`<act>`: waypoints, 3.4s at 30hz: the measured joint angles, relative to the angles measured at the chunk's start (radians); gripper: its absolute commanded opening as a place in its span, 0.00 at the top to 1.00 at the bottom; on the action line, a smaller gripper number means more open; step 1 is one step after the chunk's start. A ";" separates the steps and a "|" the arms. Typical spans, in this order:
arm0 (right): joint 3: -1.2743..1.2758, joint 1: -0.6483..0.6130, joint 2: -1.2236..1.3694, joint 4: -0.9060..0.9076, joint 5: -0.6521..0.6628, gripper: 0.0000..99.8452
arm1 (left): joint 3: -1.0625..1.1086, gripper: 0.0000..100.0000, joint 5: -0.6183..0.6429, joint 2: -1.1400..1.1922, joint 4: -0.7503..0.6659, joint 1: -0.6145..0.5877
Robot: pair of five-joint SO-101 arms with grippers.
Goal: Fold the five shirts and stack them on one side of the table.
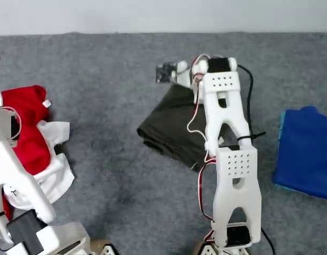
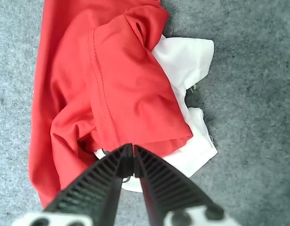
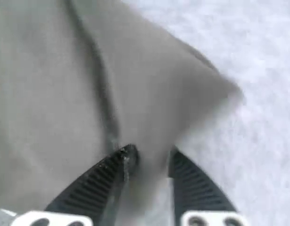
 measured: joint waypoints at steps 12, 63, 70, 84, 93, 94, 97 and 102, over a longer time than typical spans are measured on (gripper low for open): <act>-0.244 -0.006 -0.002 0.207 -0.887 0.78 | 0.000 0.98 -0.006 0.000 0.000 0.000; 0.396 -0.023 0.005 -0.015 -1.927 0.99 | 0.000 0.98 -0.075 0.000 0.000 0.002; 0.371 -0.020 0.009 0.048 -1.803 0.99 | 0.000 0.98 -0.075 0.000 0.000 0.002; 0.514 0.126 -0.359 0.207 -1.424 0.99 | 0.000 0.98 -0.075 0.000 0.000 0.002; 0.760 0.298 -0.726 0.207 -1.143 0.99 | 0.000 0.98 -0.075 0.000 0.000 0.002; 0.772 0.319 -0.756 0.207 -1.106 0.99 | 0.000 0.98 -0.075 0.000 0.000 0.002; 0.775 0.384 -0.833 0.207 -0.980 0.99 | 0.000 0.98 -0.075 0.000 0.000 0.002; 0.775 0.493 -0.902 0.207 -0.861 0.99 | 0.000 0.98 -0.075 0.000 0.000 0.002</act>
